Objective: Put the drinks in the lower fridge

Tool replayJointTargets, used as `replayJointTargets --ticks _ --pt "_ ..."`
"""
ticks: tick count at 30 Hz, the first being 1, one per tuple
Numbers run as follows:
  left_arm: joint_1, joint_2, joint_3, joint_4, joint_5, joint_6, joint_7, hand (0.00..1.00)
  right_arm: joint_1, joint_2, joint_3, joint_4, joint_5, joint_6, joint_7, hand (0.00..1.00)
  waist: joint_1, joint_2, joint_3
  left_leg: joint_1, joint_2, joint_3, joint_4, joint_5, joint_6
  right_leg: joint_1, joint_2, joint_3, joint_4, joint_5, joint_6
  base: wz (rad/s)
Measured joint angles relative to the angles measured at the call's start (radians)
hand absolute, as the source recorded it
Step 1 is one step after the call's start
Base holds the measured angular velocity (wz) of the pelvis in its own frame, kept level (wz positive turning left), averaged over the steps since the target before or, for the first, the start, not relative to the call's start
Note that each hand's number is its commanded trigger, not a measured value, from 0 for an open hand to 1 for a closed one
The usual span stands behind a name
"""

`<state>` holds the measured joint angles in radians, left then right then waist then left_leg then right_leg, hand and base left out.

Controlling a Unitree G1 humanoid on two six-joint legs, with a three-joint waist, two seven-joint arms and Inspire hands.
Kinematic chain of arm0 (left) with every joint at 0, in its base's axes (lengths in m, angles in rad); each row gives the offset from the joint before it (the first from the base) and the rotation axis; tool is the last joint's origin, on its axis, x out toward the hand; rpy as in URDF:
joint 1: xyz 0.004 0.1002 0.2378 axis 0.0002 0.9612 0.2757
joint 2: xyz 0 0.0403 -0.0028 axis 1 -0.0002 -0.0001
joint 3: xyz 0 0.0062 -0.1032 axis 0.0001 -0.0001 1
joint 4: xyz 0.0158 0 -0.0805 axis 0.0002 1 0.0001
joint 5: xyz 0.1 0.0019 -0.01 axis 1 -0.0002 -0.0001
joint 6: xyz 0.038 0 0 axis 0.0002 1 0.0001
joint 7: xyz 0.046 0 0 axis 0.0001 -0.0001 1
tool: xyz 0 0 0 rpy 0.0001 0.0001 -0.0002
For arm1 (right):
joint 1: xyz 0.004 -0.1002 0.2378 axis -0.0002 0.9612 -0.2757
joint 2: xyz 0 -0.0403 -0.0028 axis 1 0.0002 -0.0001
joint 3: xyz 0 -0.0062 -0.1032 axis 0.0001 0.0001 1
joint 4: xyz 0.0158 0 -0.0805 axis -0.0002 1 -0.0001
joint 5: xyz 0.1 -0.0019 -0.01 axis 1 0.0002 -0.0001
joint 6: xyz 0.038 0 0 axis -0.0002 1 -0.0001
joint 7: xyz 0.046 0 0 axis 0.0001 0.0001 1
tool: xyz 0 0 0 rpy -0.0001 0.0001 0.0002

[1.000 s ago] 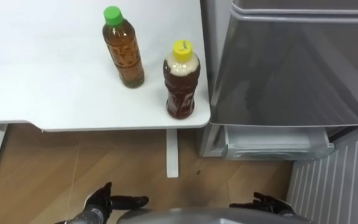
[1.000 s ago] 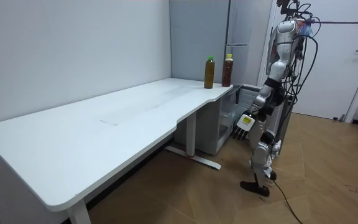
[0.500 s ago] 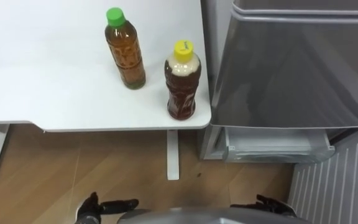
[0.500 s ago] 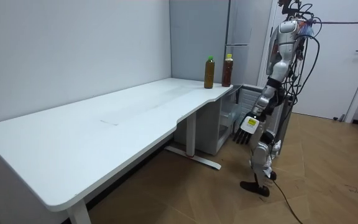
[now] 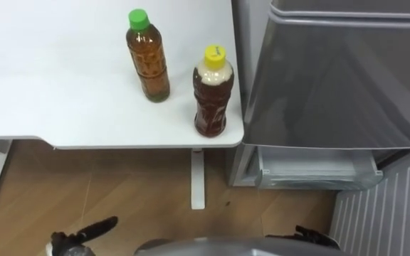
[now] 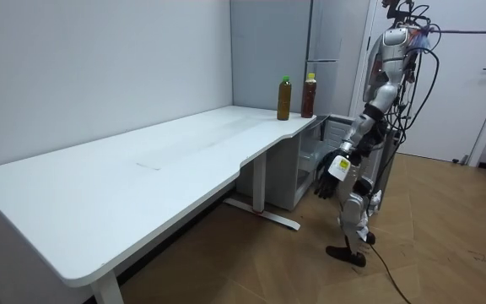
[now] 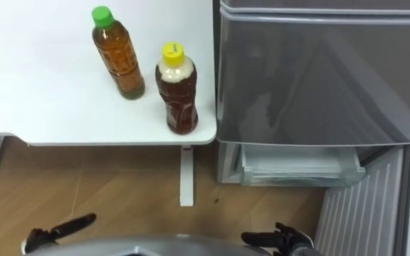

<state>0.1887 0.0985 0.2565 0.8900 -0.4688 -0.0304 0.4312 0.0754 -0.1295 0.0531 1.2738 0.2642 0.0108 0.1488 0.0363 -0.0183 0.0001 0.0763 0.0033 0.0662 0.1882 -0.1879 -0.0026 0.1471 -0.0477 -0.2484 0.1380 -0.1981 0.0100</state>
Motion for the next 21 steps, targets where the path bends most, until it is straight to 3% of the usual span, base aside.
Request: replayJointTargets --ticks 3,5,7,13,21 --pt "0.0 0.0 0.02 -0.097 -0.023 -0.008 0.058 0.0 0.003 0.0 -0.002 -0.016 -0.013 0.002 -0.006 0.0 0.0 0.001 -0.0003 -0.001 0.0 -0.003 -0.002 0.0 0.0 0.0 0.001 -0.002 0.003 0.0 0.0 0.0" --pt "-0.003 0.0 0.03 -0.154 -0.022 -0.037 0.104 0.0 0.004 0.0 -0.011 -0.025 -0.05 -0.005 -0.006 0.0 -0.002 0.001 -0.0007 0.003 0.0 -0.003 -0.006 0.0 -0.001 0.001 0.001 -0.001 0.004 0.0 0.0 0.0" --pt "-0.015 0.0 0.035 -0.213 -0.018 -0.094 0.162 0.0 0.005 0.0 -0.016 -0.03 -0.085 -0.02 -0.013 0.0 0.0 0.002 -0.001 0.005 0.0 0.0 -0.01 0.0 -0.001 0.004 0.001 0.001 0.002 0.0 0.0 0.0" --pt "-0.019 0.001 0.037 -0.375 -0.017 -0.173 0.289 0.0 0.031 0.0 -0.019 -0.046 -0.081 -0.057 -0.037 0.0 0.002 -0.006 -0.0031 0.006 -0.001 -0.004 -0.009 -0.001 -0.001 0.004 0.001 0.002 0.0 0.0 0.0 0.0" --pt "-0.01 0.002 0.033 -0.445 0.074 -0.177 0.392 0.0 0.049 0.0 -0.035 -0.073 -0.118 -0.075 -0.04 0.0 -0.003 -0.01 -0.0018 0.006 0.0 -0.012 -0.006 -0.003 -0.002 0.004 0.004 0.006 -0.002 0.0 0.0 0.01"
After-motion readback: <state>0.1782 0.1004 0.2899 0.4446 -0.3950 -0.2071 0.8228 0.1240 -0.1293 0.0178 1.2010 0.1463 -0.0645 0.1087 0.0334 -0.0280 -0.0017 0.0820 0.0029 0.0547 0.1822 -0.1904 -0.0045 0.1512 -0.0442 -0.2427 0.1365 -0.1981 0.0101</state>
